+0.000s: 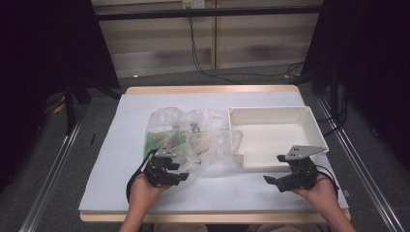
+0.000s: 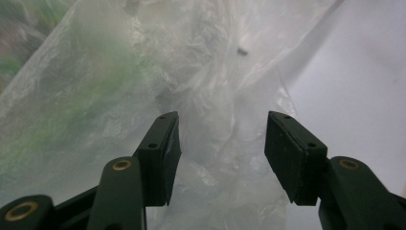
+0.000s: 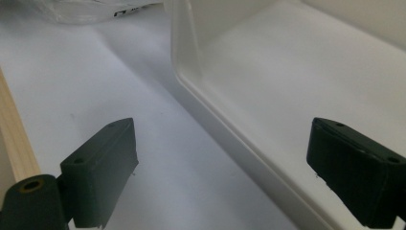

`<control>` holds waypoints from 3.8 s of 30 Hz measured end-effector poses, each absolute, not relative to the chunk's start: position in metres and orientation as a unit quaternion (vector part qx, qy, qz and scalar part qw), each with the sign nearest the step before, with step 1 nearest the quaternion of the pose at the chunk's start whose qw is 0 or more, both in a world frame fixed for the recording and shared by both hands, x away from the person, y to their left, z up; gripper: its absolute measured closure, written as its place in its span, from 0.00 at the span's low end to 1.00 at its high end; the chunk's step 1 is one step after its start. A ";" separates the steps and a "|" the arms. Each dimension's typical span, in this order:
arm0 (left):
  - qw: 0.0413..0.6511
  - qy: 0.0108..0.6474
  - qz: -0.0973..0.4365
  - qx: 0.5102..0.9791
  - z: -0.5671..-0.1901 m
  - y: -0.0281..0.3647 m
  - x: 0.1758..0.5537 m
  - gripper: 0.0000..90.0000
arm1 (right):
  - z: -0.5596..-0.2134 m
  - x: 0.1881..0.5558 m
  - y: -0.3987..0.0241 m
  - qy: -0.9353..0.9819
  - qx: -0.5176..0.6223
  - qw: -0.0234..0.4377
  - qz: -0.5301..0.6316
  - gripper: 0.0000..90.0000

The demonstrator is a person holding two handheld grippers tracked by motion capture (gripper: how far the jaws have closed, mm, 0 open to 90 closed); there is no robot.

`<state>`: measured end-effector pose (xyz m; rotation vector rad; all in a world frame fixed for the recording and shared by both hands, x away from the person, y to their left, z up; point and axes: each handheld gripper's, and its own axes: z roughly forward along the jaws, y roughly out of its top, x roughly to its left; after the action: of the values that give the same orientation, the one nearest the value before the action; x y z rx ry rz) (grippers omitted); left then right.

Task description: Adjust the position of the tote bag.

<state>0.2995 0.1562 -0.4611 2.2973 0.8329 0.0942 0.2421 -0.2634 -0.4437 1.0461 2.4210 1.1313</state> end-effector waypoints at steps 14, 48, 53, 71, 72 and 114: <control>0.313 0.304 0.066 0.897 -0.468 0.152 0.290 0.76 | -0.444 0.243 -0.262 0.836 0.358 0.136 0.393 0.11; 0.282 0.344 0.073 0.893 -0.460 0.226 0.295 0.97 | -0.444 0.257 -0.257 0.833 0.357 0.132 0.401 0.11; 0.272 0.365 0.088 0.886 -0.458 0.250 0.308 0.97 | -0.445 0.257 -0.255 0.836 0.354 0.132 0.398 0.11; 0.289 0.422 0.131 0.849 -0.464 0.277 0.340 0.90 | -0.447 0.262 -0.255 0.822 0.375 0.129 0.409 0.11; 0.292 0.428 0.125 0.846 -0.465 0.279 0.340 0.84 | -0.445 0.262 -0.251 0.824 0.371 0.127 0.409 0.11; 0.332 0.372 0.122 0.858 -0.451 0.279 0.299 0.63 | -0.448 0.327 -0.046 0.855 0.310 0.122 0.398 0.25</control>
<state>0.2990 0.2789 -0.4509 2.2417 0.9718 0.3194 0.3275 -0.0456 -0.4476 0.9058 2.4937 1.1614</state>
